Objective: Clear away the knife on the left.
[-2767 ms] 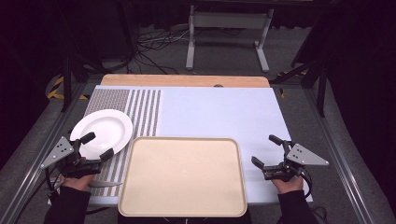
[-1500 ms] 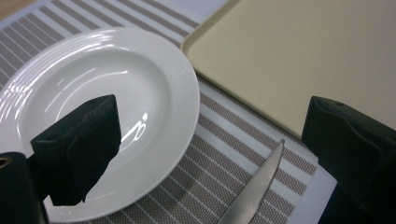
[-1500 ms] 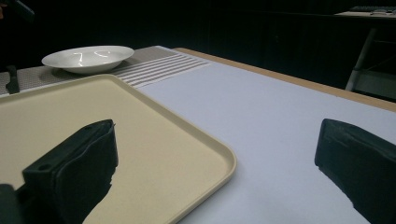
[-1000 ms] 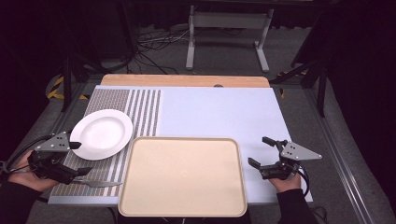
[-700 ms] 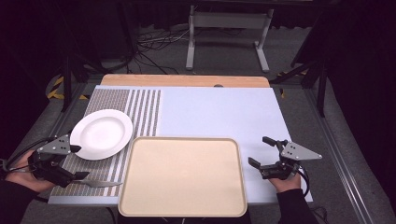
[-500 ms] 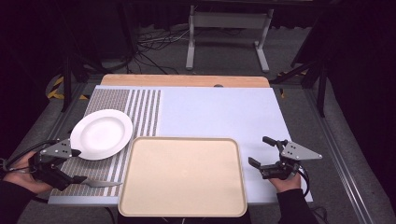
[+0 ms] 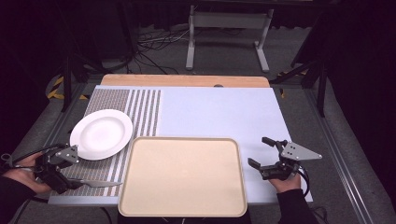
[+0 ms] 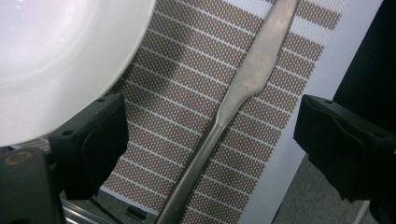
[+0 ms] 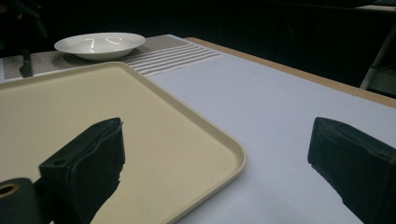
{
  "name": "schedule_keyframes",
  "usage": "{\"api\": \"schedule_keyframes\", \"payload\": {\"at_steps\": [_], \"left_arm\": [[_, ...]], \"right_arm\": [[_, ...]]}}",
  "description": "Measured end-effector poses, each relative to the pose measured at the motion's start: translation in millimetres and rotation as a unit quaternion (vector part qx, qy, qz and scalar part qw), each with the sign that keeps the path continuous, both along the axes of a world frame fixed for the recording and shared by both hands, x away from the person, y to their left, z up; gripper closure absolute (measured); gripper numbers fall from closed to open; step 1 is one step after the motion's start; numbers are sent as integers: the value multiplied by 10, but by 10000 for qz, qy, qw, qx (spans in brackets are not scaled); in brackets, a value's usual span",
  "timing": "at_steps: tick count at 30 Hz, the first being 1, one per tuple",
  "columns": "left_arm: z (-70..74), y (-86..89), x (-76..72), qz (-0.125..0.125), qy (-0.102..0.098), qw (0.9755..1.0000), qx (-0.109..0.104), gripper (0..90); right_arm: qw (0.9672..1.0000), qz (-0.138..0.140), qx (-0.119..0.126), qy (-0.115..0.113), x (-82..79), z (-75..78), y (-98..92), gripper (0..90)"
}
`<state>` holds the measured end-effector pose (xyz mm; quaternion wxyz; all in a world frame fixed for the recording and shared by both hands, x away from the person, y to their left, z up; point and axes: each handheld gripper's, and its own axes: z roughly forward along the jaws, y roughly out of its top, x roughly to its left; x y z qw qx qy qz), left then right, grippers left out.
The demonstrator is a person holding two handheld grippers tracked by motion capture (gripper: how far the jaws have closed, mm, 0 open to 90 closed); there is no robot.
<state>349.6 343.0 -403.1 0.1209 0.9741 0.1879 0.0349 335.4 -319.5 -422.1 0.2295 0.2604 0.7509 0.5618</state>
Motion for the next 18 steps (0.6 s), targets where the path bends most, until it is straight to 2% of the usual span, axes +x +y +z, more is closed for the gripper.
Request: {"api": "schedule_keyframes", "payload": {"at_steps": [3,8,12,18], "left_arm": [[-56,-3,9,-4,29,9998,209,121],[-89,7,19,-65,159,9994,308,139],[-119,0,26,-141,251,9984,478,163],[-176,2,62,-287,289,9978,529,220]], "right_arm": [[10000,4,-4,23,-1,0,4,47],[10000,14,-46,73,2,-11,15,47],[10000,26,-51,65,0,-13,20,47],[9999,41,-64,67,-7,-12,22,48]]}}
